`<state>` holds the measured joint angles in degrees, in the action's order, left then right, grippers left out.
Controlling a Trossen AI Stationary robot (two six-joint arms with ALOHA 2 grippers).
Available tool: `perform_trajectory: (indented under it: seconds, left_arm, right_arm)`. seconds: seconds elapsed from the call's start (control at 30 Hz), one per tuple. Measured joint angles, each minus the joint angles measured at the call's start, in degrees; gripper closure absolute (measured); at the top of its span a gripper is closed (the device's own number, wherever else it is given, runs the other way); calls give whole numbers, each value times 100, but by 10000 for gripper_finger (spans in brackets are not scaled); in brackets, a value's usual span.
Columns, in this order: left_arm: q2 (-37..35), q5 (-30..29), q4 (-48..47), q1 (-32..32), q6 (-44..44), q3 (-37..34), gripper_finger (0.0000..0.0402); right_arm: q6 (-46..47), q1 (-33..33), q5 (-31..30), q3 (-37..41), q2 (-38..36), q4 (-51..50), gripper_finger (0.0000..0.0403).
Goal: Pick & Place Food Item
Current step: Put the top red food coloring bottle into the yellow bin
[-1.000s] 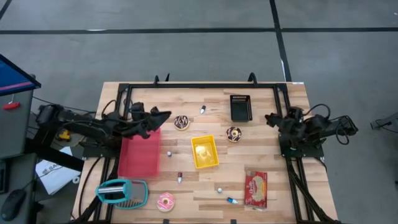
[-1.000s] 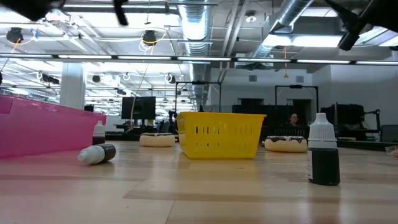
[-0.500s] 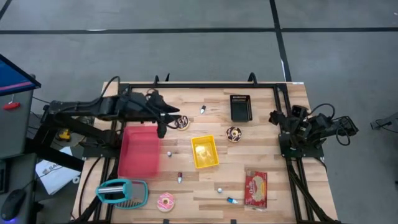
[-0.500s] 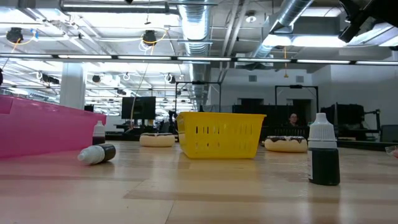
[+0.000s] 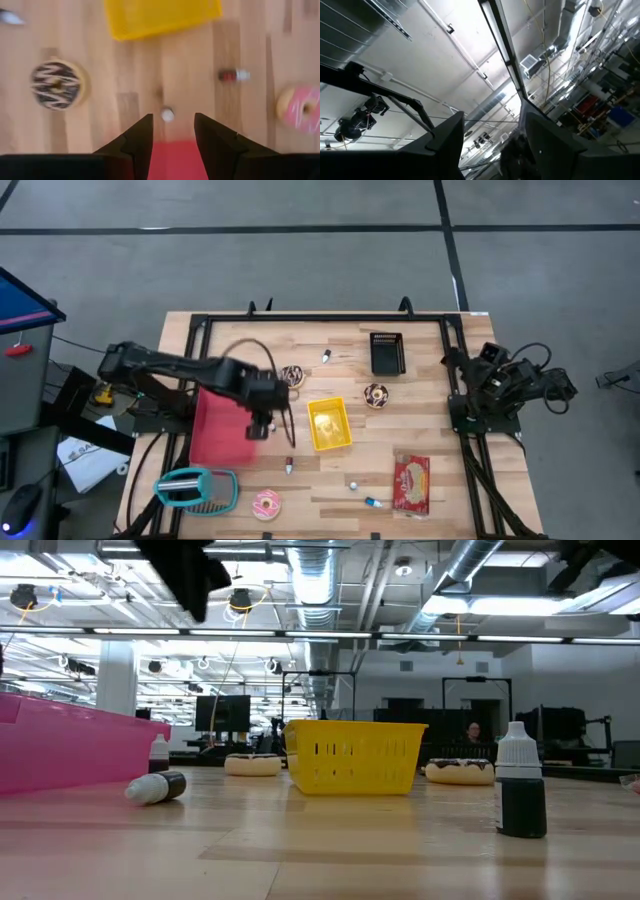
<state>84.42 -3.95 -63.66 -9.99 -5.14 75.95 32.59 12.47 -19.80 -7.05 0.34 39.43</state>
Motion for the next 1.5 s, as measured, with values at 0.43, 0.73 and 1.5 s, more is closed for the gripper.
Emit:
perform_trajectory:
  seconds: [0.43,0.73,1.5]
  left_arm:
    - [186,31,1087,-431,-629,-1120,190]
    - [186,6,1646,-189,-930,-1893,191]
    - [188,-54,2783,-77,-1060,-2704,195]
  right_arm:
    - [-298,4,38,-319,0,-474,200]
    - [-265,3,30,-319,0,-427,200]
    - [-108,3,26,-319,0,-425,200]
